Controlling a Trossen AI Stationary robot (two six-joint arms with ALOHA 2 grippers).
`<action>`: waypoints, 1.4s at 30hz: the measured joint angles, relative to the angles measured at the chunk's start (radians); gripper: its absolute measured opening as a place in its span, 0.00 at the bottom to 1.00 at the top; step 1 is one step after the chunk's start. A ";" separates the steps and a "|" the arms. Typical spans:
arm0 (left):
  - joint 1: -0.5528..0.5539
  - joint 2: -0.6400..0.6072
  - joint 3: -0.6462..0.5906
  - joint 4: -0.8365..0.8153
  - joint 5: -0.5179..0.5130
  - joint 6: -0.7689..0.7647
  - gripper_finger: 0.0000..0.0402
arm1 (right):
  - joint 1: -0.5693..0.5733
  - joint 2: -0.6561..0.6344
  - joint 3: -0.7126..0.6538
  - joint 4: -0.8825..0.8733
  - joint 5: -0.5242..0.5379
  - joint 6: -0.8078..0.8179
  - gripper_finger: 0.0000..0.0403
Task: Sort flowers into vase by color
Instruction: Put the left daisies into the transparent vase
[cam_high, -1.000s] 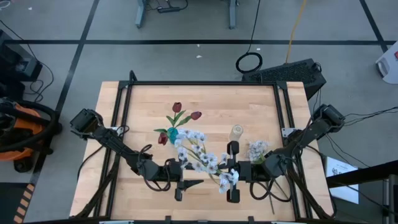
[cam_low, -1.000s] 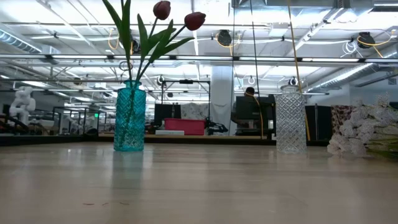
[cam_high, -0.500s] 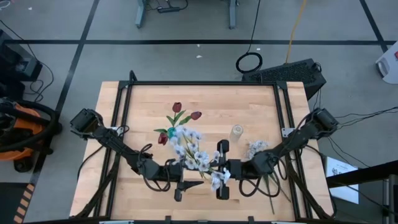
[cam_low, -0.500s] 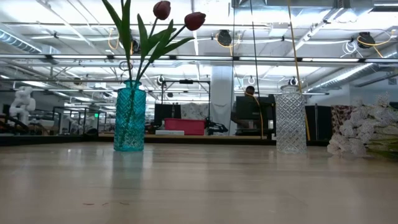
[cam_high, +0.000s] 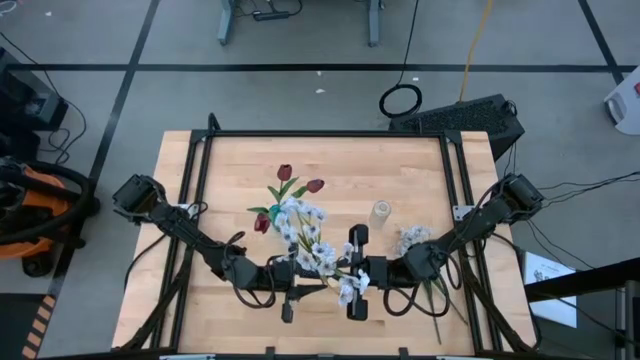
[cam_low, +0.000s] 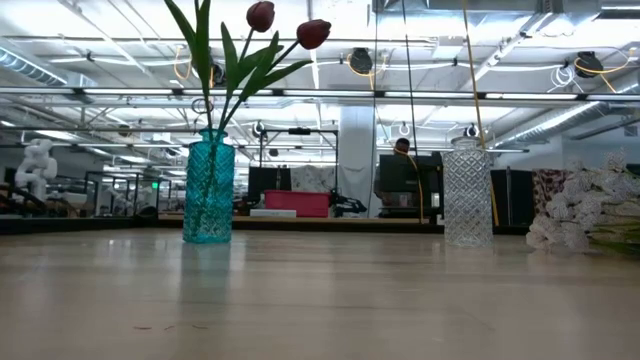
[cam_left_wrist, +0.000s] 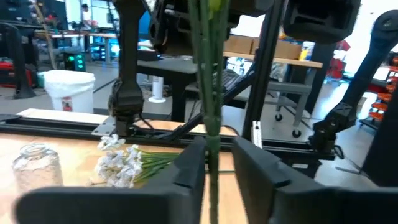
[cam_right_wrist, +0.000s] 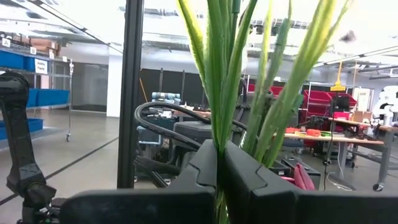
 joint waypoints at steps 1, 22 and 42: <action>0.000 0.000 0.000 -0.004 -0.008 -0.001 0.17 | 0.000 0.000 0.000 0.000 0.000 0.000 0.00; -0.017 0.000 -0.001 -0.088 -0.064 -0.005 0.04 | 0.003 -0.034 0.000 -0.200 0.003 0.226 0.26; -0.026 -0.001 -0.001 -0.188 -0.064 -0.043 0.04 | 0.041 -0.189 0.000 -0.652 0.002 0.460 0.63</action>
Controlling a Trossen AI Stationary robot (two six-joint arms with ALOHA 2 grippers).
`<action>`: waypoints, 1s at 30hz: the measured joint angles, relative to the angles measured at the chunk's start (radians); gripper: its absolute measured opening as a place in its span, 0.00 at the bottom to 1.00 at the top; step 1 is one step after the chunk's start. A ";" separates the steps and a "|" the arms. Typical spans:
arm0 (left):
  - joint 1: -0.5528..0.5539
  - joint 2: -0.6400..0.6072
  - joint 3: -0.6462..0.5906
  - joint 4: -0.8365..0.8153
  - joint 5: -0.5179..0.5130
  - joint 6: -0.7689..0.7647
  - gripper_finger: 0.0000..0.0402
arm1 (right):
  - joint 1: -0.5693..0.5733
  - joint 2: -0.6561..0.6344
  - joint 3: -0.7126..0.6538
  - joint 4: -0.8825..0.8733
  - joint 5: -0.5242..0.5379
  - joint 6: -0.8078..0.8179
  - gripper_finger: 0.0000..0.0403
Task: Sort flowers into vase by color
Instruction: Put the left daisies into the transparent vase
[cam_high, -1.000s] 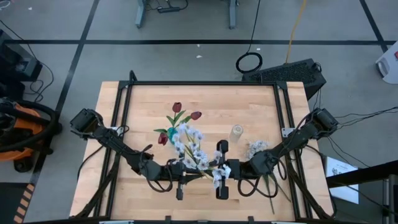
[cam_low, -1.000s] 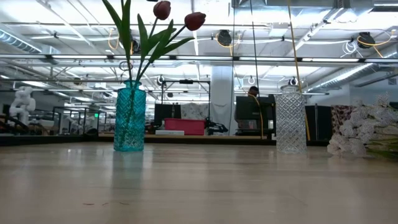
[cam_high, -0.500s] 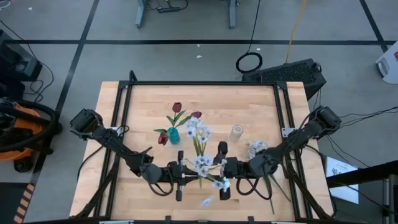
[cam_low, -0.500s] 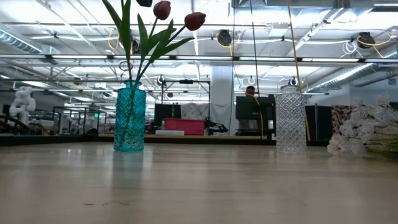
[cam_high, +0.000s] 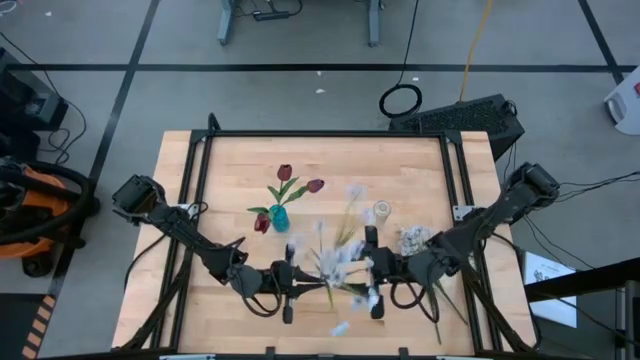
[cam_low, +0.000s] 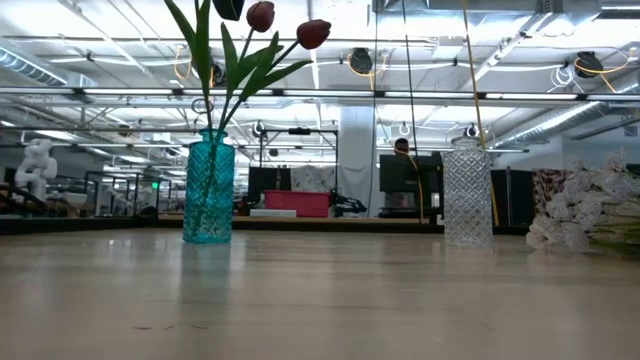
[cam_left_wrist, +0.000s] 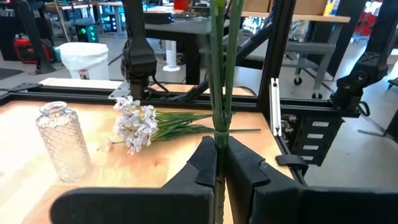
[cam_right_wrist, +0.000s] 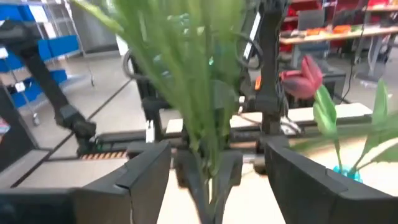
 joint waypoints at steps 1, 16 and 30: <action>0.000 0.000 0.000 -0.002 0.000 0.007 0.04 | 0.005 -0.011 0.000 -0.030 0.000 0.014 0.63; 0.000 0.000 0.000 -0.008 0.006 0.022 0.04 | 0.030 0.013 -0.029 -0.029 0.078 0.092 0.69; 0.000 0.000 0.000 -0.013 0.006 0.022 0.04 | -0.007 0.050 -0.056 0.256 0.071 -0.043 0.89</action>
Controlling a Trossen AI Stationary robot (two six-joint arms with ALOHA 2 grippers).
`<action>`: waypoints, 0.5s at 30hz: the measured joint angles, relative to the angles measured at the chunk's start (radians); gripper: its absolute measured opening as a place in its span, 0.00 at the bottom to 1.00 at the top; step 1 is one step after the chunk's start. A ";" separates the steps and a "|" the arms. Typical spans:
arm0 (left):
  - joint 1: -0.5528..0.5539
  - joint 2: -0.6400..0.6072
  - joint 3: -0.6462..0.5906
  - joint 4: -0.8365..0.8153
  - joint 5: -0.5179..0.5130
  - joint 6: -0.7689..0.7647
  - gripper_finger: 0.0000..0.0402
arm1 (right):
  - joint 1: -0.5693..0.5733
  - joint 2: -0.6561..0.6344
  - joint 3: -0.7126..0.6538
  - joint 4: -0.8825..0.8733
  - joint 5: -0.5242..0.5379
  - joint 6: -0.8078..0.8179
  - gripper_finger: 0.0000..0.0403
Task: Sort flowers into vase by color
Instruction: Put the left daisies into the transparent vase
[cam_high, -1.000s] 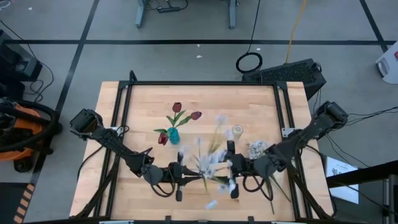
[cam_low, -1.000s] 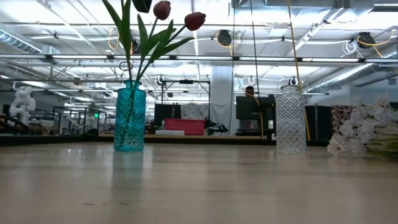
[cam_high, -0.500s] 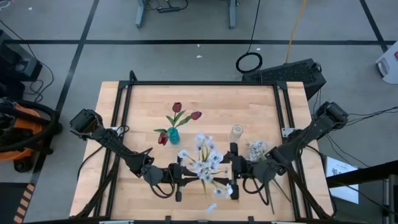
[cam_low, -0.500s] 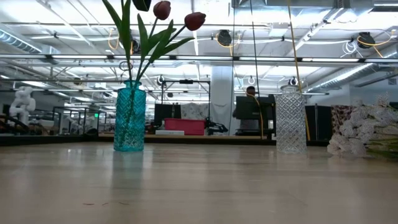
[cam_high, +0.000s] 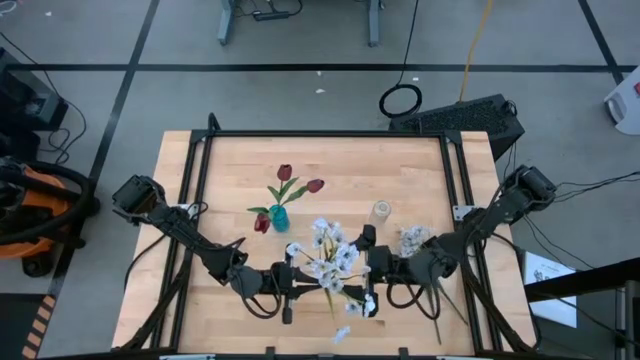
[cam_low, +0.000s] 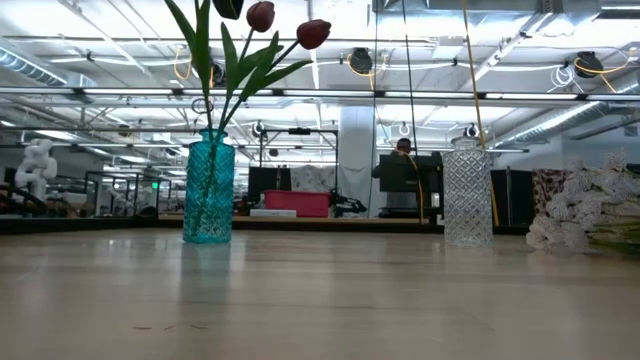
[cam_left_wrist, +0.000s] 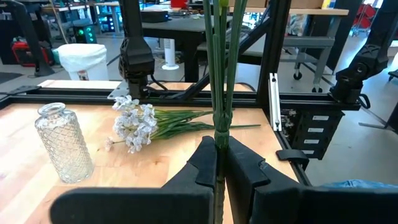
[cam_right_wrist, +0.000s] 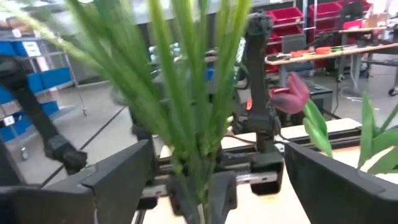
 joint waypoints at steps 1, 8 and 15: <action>0.000 0.000 0.000 0.000 0.000 0.000 0.04 | -0.008 0.000 0.000 0.004 -0.020 -0.002 0.89; 0.001 0.000 0.000 0.000 0.000 0.000 0.04 | -0.048 0.000 0.000 0.031 -0.153 -0.020 0.90; 0.003 0.000 0.000 -0.004 0.000 0.000 0.04 | -0.047 0.000 0.000 0.086 -0.259 -0.093 0.90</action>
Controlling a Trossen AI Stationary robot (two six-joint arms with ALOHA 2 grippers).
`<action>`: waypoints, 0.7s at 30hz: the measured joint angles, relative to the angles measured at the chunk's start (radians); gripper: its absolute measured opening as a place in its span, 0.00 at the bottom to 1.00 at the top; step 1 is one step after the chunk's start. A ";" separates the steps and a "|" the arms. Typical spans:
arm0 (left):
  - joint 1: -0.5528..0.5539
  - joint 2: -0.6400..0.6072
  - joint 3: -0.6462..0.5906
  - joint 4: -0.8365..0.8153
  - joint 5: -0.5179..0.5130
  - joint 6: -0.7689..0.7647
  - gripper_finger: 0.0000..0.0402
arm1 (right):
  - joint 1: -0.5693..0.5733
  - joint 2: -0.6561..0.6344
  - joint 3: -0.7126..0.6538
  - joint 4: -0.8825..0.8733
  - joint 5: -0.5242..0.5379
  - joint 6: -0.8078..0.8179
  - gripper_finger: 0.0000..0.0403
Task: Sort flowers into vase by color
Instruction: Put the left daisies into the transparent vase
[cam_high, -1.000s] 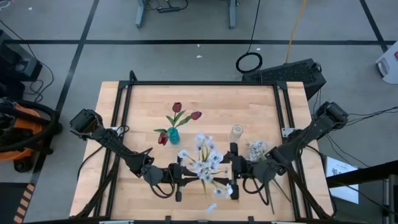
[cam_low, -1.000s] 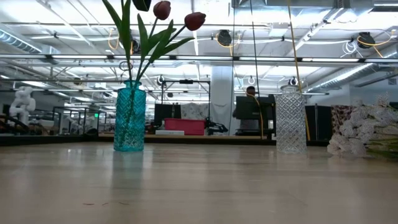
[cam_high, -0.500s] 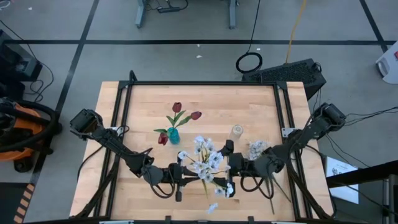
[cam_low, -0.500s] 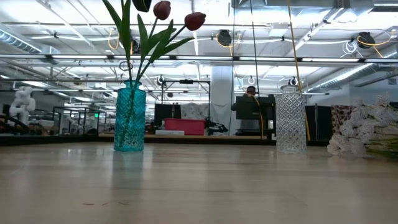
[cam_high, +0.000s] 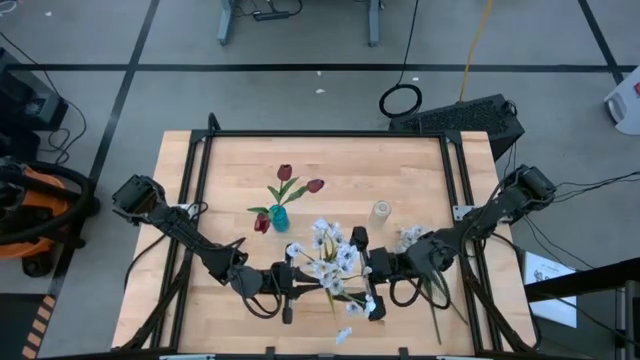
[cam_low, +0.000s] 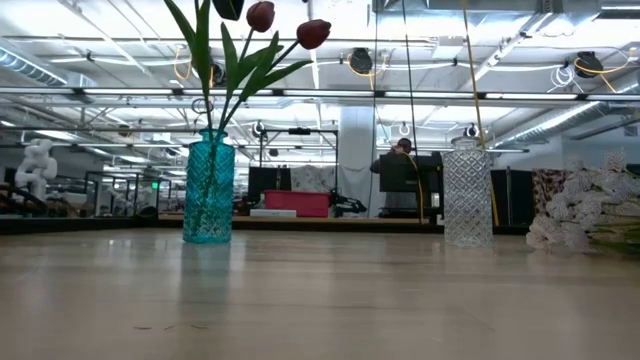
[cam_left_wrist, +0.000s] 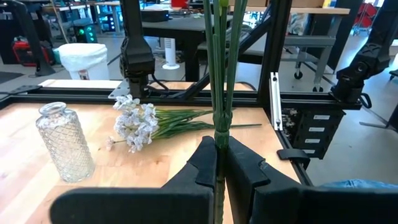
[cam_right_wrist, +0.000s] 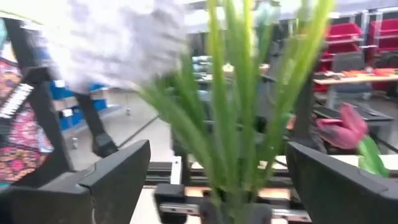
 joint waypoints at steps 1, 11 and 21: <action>0.000 0.000 0.000 -0.001 0.000 0.000 0.04 | 0.000 0.000 0.000 0.006 -0.002 -0.004 0.90; 0.009 0.000 0.000 -0.005 0.000 -0.006 0.04 | -0.017 0.043 0.000 0.105 -0.001 -0.015 0.78; 0.009 0.000 0.000 -0.016 0.000 -0.006 0.04 | -0.012 0.051 0.000 0.120 -0.001 -0.048 0.64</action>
